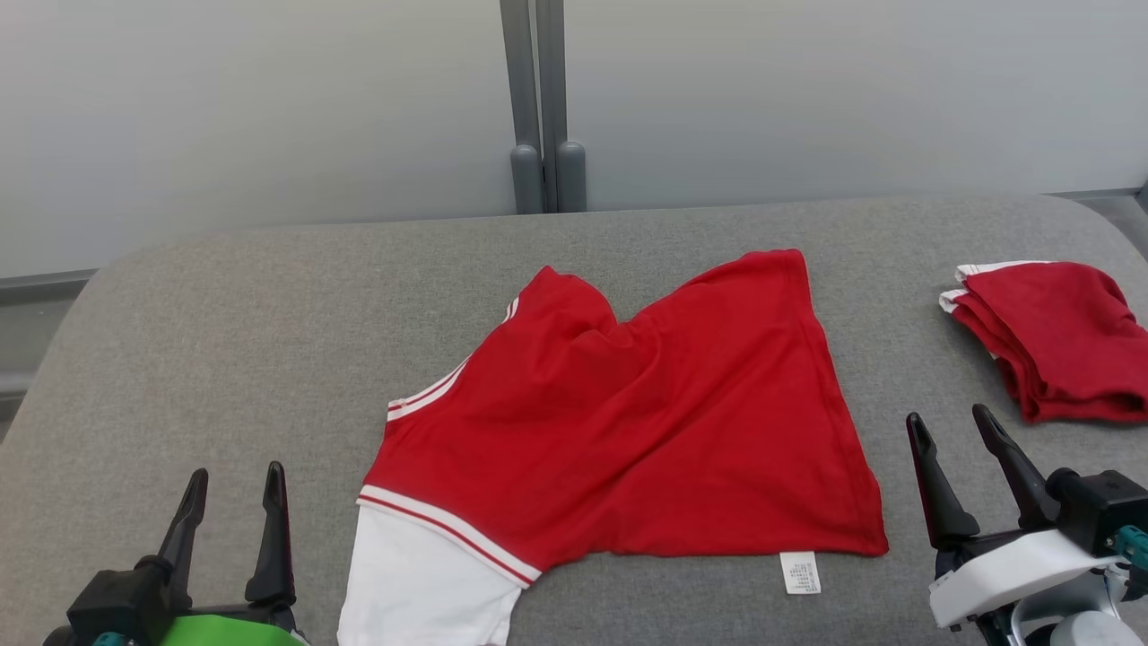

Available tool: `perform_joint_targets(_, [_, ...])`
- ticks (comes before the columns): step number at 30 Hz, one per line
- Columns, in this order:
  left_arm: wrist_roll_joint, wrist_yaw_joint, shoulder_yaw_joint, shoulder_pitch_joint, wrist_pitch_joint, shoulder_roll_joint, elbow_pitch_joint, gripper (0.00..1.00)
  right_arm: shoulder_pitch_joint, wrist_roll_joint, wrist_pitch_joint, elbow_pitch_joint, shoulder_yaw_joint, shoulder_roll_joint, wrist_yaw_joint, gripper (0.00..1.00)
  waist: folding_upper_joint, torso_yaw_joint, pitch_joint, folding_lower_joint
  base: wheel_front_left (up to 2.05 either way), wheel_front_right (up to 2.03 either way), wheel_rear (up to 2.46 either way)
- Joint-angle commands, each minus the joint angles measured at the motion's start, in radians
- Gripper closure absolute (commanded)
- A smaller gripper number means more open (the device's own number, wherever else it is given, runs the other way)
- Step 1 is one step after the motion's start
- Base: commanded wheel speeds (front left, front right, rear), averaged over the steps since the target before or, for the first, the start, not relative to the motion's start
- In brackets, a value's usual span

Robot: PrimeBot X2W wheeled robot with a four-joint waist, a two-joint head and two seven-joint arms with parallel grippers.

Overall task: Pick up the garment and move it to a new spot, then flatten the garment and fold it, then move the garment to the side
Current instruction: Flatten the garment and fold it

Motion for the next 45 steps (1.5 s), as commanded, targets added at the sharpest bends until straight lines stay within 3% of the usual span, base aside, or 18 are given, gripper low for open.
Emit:
perform_joint_targets(1, [0.010,-0.010,0.013,0.005,-0.003,-0.007,0.006,0.00,-0.005,-0.008,0.002,-0.005,0.002,-0.005,-0.001,0.00,0.0000,0.000,0.000,0.0000,0.00,0.00,0.00])
perform_joint_targets(10, [0.055,-0.058,0.052,0.014,-0.003,-0.049,0.031,0.00,-0.008,-0.024,0.004,-0.001,-0.010,0.002,-0.001,0.00,0.0000,0.002,0.003,0.0000,0.00,0.00,0.00])
perform_joint_targets(17, [0.054,-0.076,0.045,0.018,0.018,-0.044,0.060,0.00,-0.015,-0.044,0.062,0.026,-0.019,-0.010,-0.001,0.00,0.0000,0.006,0.011,0.0000,0.00,0.00,0.00])
perform_joint_targets(29, [-0.025,-0.128,-0.062,0.034,0.338,-0.013,0.120,0.00,-0.045,0.055,0.306,0.215,0.087,-0.075,-0.001,0.00,0.0000,0.030,0.062,0.0000,0.00,0.00,0.00])
perform_joint_targets(40, [-0.061,-0.165,-0.103,-0.039,0.462,-0.012,0.178,0.00,-0.146,0.124,0.306,0.370,0.177,-0.083,-0.001,0.00,0.0000,0.044,0.117,0.0000,0.00,0.00,0.00])
perform_joint_targets(45, [-0.051,-0.161,-0.120,-0.081,0.490,-0.017,0.243,0.00,-0.188,0.143,0.300,0.404,0.225,-0.073,-0.001,0.00,0.0000,0.036,0.134,0.0000,0.00,0.00,0.00])
